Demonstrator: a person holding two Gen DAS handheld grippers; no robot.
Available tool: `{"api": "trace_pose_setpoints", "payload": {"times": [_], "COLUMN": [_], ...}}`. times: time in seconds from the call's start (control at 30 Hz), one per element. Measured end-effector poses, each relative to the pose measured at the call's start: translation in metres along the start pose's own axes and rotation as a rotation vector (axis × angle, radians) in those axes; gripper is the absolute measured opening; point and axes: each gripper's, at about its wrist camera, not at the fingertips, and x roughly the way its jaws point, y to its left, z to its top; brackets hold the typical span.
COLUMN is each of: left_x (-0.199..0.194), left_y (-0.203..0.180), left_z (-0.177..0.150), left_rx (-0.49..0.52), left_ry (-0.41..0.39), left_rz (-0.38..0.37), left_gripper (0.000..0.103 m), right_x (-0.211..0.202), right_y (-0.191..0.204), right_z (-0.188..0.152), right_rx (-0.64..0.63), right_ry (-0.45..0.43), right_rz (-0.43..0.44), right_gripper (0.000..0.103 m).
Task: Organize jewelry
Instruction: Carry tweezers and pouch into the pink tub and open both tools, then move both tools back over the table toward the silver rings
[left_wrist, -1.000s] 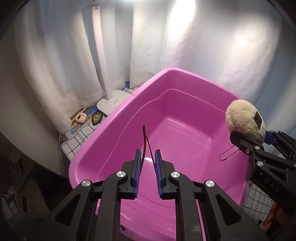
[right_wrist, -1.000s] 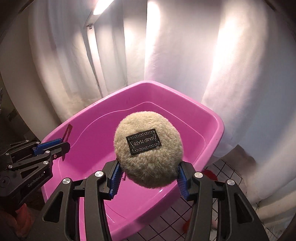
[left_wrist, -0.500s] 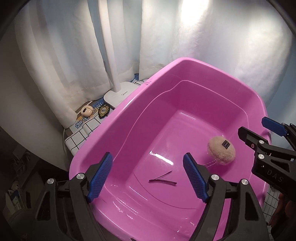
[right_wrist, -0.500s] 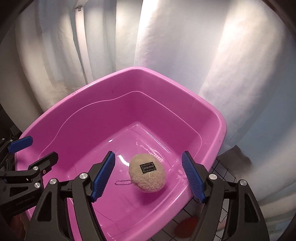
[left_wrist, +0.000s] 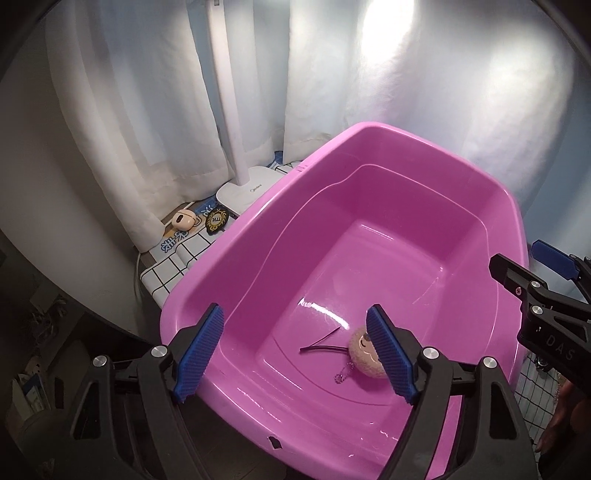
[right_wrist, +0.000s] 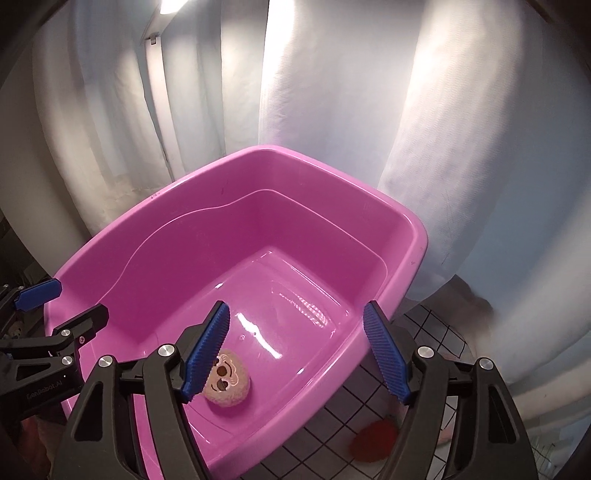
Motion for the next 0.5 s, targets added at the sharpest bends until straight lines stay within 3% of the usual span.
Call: {"api": "trace_pose_setpoints", "payload": {"times": [0.27,0.5], "left_x": [-0.035,-0.069], "left_y": [-0.031,-0.087], "left_z": [-0.011,-0.039], "left_rx": [0.045,0.156], "left_ry": [-0.060,-0.114], "left_rz": [-0.062,-0.210], "left_gripper": [0.084,0.092], "right_x": [-0.049,-0.098], "right_y": [-0.030,-0.086], "right_z": [-0.039,-0.125], "right_rx": [0.100,0.288], "right_ry": [-0.056,-0.071], "right_rz": [-0.040,-0.134], "right_gripper": [0.072,0.072]}}
